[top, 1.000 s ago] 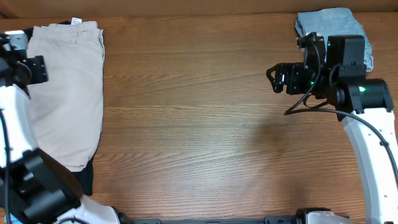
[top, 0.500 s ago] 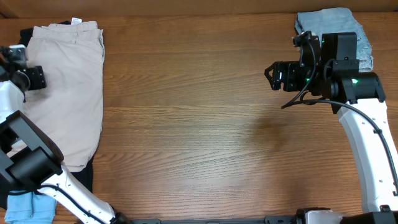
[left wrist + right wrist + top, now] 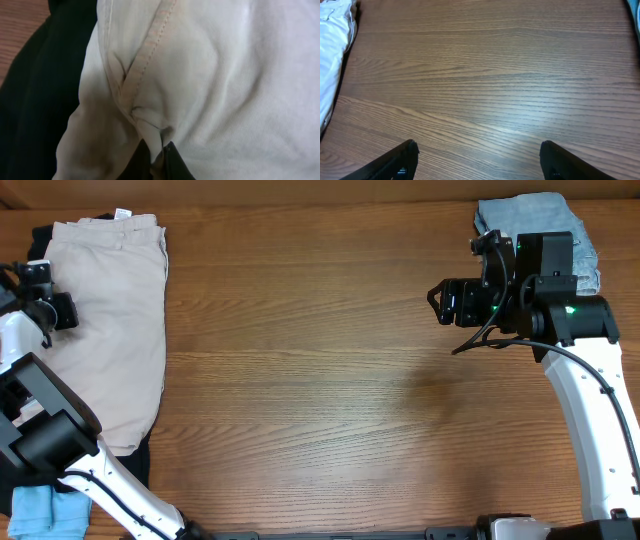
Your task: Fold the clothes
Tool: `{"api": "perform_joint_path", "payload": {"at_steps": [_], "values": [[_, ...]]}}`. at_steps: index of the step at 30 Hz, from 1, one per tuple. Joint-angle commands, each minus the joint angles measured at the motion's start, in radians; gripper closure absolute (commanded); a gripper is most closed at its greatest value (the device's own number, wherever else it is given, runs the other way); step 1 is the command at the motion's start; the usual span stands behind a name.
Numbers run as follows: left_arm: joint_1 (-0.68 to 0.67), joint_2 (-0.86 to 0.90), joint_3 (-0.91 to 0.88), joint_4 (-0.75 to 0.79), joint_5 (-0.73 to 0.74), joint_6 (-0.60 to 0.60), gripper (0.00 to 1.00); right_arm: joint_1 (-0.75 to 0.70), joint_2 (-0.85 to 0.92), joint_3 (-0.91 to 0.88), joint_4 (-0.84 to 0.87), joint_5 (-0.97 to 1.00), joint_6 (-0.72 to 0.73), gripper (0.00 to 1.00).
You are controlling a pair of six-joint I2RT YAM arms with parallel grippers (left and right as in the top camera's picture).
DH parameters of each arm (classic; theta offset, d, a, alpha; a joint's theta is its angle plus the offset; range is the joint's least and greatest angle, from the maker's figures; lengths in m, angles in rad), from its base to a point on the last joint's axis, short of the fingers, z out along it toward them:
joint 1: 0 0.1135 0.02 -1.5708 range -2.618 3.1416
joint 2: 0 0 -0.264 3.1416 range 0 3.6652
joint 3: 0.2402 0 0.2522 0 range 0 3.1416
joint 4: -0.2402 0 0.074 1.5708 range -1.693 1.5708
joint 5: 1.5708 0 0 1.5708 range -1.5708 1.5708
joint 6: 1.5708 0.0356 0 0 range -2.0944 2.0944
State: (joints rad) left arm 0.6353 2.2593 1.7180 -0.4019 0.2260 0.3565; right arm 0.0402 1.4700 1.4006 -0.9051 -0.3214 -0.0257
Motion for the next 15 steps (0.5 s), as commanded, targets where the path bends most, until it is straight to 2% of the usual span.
{"api": "perform_joint_path", "payload": {"at_steps": [1,5,8,15], "values": [[-0.010,-0.058,0.024,-0.030,0.034,-0.105,0.96,0.005,0.002,0.020,0.016,0.007,0.003,0.20],[-0.036,-0.193,0.037,-0.103,0.046,-0.257,0.96,0.003,-0.003,0.029,0.025,0.007,0.027,0.21],[-0.074,-0.314,0.037,-0.185,0.107,-0.343,0.96,0.003,-0.006,0.057,0.006,0.007,0.051,0.21],[-0.289,-0.534,0.037,-0.438,0.183,-0.387,0.96,-0.030,-0.024,0.185,-0.178,0.044,0.082,0.21]]}}
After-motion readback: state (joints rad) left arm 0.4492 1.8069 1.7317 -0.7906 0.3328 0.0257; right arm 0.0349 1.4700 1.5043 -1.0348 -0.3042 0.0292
